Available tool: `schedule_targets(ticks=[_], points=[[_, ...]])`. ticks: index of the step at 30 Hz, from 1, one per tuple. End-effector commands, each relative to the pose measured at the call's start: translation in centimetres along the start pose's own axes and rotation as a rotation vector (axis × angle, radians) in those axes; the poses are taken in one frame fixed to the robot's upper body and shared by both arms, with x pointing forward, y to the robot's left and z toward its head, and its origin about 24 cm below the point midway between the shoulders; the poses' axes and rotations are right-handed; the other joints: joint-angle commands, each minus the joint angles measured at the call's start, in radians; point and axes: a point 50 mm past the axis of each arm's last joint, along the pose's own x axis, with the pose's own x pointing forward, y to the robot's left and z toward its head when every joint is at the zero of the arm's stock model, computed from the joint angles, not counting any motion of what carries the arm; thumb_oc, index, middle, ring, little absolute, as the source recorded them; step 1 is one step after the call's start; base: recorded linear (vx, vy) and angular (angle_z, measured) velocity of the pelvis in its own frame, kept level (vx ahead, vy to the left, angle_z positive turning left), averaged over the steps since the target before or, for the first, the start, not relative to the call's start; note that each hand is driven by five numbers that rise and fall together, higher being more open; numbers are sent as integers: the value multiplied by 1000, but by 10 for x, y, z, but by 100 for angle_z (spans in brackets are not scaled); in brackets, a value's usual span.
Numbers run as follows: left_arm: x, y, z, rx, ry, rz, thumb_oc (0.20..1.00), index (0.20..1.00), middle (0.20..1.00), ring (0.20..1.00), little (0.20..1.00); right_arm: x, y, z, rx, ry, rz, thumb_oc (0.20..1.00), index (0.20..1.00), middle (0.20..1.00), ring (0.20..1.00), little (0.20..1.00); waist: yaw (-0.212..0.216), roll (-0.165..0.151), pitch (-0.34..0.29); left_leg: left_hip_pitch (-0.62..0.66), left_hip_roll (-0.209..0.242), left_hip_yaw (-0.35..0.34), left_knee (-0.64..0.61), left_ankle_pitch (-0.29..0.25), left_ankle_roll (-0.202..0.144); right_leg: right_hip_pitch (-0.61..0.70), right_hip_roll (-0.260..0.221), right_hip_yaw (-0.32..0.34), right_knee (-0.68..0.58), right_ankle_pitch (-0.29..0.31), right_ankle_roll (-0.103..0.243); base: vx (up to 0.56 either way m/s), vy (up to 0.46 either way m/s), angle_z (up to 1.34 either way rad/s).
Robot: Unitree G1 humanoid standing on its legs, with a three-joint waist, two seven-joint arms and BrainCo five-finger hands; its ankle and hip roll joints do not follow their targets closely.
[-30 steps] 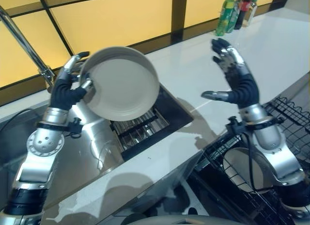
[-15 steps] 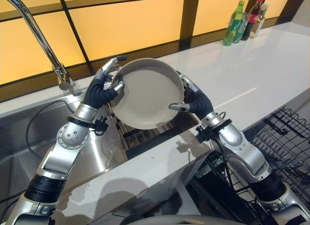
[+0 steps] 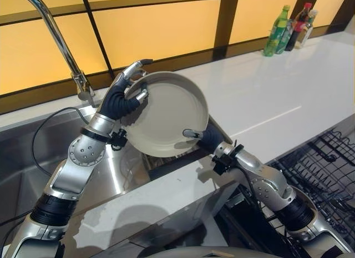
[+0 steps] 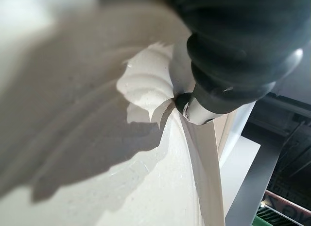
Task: Pick up plates and place into dishwasher.
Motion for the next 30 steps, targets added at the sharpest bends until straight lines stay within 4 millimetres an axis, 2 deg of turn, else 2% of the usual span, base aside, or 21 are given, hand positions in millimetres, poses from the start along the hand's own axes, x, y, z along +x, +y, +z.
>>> schedule_targets(ticks=[1, 2, 3, 4, 5, 16, 22, 29, 30], points=[[21, 3, 20, 14, -153, -13, 200, 200, 200, 200, 200, 24, 48, 21, 40, -88, 287, 1000, 1000, 1000, 1000, 1000, 19, -22, -62, 10, -66, -48, -5, -18, 78, -62, 12, 36, 93, -1, 3, 0, 0, 0], [21, 3, 20, 14, -153, -13, 200, 200, 200, 200, 200, 24, 49, 21, 45, -89, 295, 934, 934, 934, 934, 934, 20, -23, -64, 8, -67, -48, -5, -17, 79, -64, 11, 36, 92, 0, 4, 0, 0, 0], [22, 2, 20, 13, -153, -14, 200, 200, 200, 200, 200, 25, 51, 21, 49, -92, 301, 752, 752, 752, 752, 752, 21, -23, -63, 9, -66, -50, -7, -16, 79, -62, 11, 36, 91, 1, 4, 0, 0, 0], [22, 3, 20, 13, -151, -15, 200, 200, 200, 200, 200, 25, 51, 23, 48, -97, 299, 278, 278, 278, 278, 278, 22, -23, -64, 10, -66, -51, -8, -16, 79, -62, 10, 36, 91, 1, 5, 0, 0, 0], [22, 3, 20, 13, -151, -15, 200, 200, 200, 200, 200, 25, 51, 23, 46, -102, 297, 200, 200, 200, 200, 200, 23, -23, -64, 9, -67, -52, -9, -15, 80, -62, 10, 35, 90, 1, 5, 0, 0, 0], [20, 4, 17, 8, -132, -14, 200, 200, 200, 200, 200, 25, 46, 35, 46, -223, 207, 200, 200, 200, 200, 200, 23, -18, -67, -1, -67, -51, -11, -4, 80, -70, 4, 38, 88, 13, 7, -8, 0, 3], [19, 2, 15, -9, -117, -13, 200, 200, 200, 200, 200, 23, 39, 34, 41, -239, 161, 200, 200, 200, 200, 200, 16, -15, -67, 2, -64, -40, -12, -3, 82, -68, 5, 39, 90, 10, 6, 0, 0, 0], [19, -1, 2, -49, -17, -31, 200, 200, 200, 200, 200, 18, 29, 40, 61, -275, 120, 200, 200, 200, 200, 200, -2, -15, -68, 7, -60, -15, -9, -7, 80, -67, 6, 45, 92, 10, 5, -6, 7, -1], [18, 0, -1, -64, 9, -23, 784, 784, 784, 784, 784, 17, 26, 42, 71, -286, 106, 200, 200, 200, 200, 200, -5, -13, -69, 8, -60, -10, -8, -7, 80, -67, 6, 48, 91, 12, 6, -18, 24, -7]])
